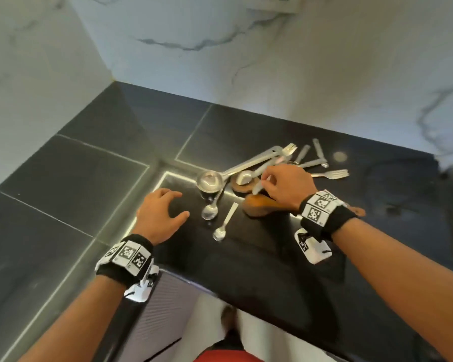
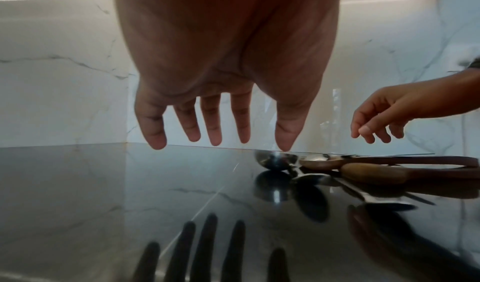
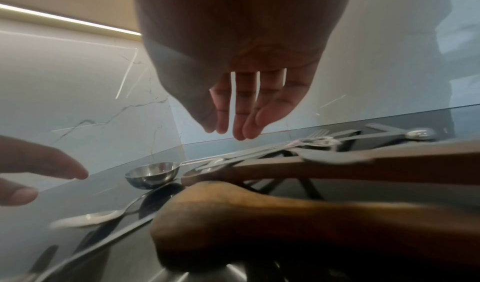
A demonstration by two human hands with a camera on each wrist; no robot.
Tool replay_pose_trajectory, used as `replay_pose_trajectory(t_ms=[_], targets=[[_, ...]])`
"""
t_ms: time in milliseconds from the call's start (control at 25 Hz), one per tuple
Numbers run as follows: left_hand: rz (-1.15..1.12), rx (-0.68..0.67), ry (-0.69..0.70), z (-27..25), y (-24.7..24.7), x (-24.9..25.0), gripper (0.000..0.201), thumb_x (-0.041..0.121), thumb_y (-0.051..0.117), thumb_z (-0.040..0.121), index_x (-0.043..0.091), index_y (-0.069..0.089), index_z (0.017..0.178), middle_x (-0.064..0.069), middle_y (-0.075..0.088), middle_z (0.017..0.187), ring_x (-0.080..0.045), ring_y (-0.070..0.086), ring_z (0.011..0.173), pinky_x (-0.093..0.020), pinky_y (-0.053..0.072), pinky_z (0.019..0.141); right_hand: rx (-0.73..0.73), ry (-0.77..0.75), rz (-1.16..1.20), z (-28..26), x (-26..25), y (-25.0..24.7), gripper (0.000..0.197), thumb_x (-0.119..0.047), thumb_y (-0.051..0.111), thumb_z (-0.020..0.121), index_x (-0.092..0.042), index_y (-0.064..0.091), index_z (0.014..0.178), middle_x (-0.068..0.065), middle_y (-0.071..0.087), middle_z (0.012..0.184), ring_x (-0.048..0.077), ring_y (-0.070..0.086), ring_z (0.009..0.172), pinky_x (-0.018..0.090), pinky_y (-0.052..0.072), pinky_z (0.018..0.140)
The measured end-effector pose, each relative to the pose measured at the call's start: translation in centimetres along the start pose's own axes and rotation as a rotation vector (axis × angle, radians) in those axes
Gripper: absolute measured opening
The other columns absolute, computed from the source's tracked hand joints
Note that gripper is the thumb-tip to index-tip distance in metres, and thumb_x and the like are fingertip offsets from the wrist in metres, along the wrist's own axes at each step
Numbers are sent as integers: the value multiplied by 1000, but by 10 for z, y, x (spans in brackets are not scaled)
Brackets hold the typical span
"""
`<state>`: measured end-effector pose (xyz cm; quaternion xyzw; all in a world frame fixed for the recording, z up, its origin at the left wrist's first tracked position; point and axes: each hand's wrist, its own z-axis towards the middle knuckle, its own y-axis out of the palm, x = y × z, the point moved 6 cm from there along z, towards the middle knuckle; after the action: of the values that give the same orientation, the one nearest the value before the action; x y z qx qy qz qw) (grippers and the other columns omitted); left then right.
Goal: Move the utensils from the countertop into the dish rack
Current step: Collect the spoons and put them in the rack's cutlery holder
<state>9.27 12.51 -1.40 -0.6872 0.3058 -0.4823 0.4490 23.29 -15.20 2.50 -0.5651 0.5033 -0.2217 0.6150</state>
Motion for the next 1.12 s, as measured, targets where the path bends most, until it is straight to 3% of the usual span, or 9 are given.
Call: replay_pose_trajectory(t_ms=[120, 240, 320, 480, 560, 680, 920, 1000, 1120], targets=[[41, -61, -40, 26, -2, -29, 62, 47, 74, 80, 28, 56, 136, 0, 50, 142, -24, 42, 134, -47, 39, 105, -31, -76, -40, 50, -32, 5, 19, -34, 57, 90, -31, 70, 103, -5, 71, 98, 20, 66, 93, 36, 54, 77], [63, -168, -76, 40, 11, -43, 69, 49, 77, 75, 32, 53, 138, 2, 44, 146, -24, 40, 136, -50, 40, 107, -230, -181, -109, 77, -54, 16, 20, -25, 61, 88, -29, 71, 104, -6, 68, 98, 18, 64, 94, 39, 56, 82], [80, -238, -82, 43, 21, -49, 73, 49, 80, 72, 34, 52, 139, 1, 40, 149, -25, 38, 137, -52, 40, 108, -342, -291, -168, 82, -70, 28, 21, -22, 63, 85, -31, 73, 102, -8, 69, 95, 16, 64, 90, 38, 57, 81], [80, -238, -76, 47, 28, -51, 75, 47, 81, 72, 32, 51, 140, -1, 38, 149, -27, 33, 139, -53, 40, 109, -455, -462, -283, 68, -97, 60, 28, -22, 61, 87, -36, 74, 107, -10, 72, 98, 13, 67, 92, 32, 55, 82], [94, -234, -66, 49, 27, -50, 76, 47, 81, 73, 32, 51, 141, -2, 38, 150, -29, 33, 139, -52, 38, 110, -450, -522, -376, 60, -106, 71, 32, -23, 60, 88, -37, 71, 114, -11, 72, 104, 15, 67, 99, 29, 53, 81], [88, -242, -61, 48, 26, -47, 75, 45, 80, 74, 31, 50, 142, -2, 37, 150, -29, 32, 139, -53, 37, 111, -423, -578, -466, 63, -111, 79, 36, -23, 59, 90, -35, 68, 122, -10, 70, 113, 18, 66, 105, 34, 54, 82], [49, -241, -64, 40, 21, -45, 71, 44, 78, 78, 29, 51, 142, -3, 38, 150, -28, 35, 139, -52, 38, 111, -441, -659, -627, 73, -121, 82, 4, -21, 64, 88, -21, 67, 86, -6, 58, 91, 17, 60, 80, 32, 53, 65], [-23, -197, -59, 31, 15, -42, 62, 44, 74, 82, 27, 55, 139, -2, 47, 145, -25, 44, 134, -46, 42, 108, -447, -628, -524, 74, -123, 80, 4, -26, 65, 89, -24, 67, 86, -9, 58, 93, 15, 59, 83, 30, 53, 69], [-358, -115, -77, 8, 3, -35, 50, 35, 71, 88, 24, 59, 135, 4, 62, 131, -14, 58, 121, -33, 46, 103, -358, -540, -179, 70, -133, 65, 4, -32, 66, 89, -29, 68, 88, -16, 62, 85, 5, 57, 79, 24, 47, 72]])
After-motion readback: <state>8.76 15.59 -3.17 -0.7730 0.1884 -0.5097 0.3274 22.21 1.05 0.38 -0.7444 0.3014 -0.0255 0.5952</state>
